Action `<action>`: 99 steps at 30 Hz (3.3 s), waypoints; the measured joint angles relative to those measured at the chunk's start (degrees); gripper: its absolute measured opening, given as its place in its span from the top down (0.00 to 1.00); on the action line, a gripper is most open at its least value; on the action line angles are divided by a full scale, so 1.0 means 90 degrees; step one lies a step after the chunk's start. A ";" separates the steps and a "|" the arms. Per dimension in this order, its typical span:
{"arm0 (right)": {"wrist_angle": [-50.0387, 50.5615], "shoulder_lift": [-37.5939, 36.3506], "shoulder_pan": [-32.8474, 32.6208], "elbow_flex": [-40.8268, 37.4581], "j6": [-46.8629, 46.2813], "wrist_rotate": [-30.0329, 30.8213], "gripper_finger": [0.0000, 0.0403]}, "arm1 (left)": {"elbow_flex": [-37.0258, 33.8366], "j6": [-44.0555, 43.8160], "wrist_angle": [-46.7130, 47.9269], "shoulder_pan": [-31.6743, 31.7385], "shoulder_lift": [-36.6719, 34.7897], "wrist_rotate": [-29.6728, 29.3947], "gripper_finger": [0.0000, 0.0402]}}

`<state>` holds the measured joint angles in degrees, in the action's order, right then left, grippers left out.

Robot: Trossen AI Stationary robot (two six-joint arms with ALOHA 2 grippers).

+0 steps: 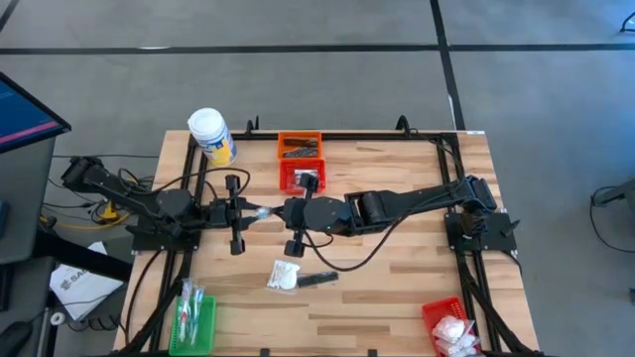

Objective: Pick & Place Travel size toiletries
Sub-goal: Put the blue toothbrush into the green basket

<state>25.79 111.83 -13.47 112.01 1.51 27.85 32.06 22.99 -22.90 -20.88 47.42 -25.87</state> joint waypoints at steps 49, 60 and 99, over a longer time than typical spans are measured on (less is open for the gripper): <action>0.3670 -0.0002 0.0346 -0.0002 -0.0145 -0.0988 0.53 | 0.1158 -1.1551 0.6914 -0.2745 -0.0004 -0.0667 0.97; 0.3992 0.0000 0.0336 -0.0002 -0.0128 -0.0988 0.54 | 0.1260 -1.4916 0.6988 -0.4787 0.0944 -0.1089 0.97; 0.3868 0.0000 0.0643 -0.0002 -0.0006 -0.0935 0.54 | 0.4157 -1.7331 0.9792 -0.5158 0.5346 0.3339 0.97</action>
<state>60.60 111.83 -7.69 111.98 1.45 19.44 69.47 -133.00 65.23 -67.31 95.53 4.18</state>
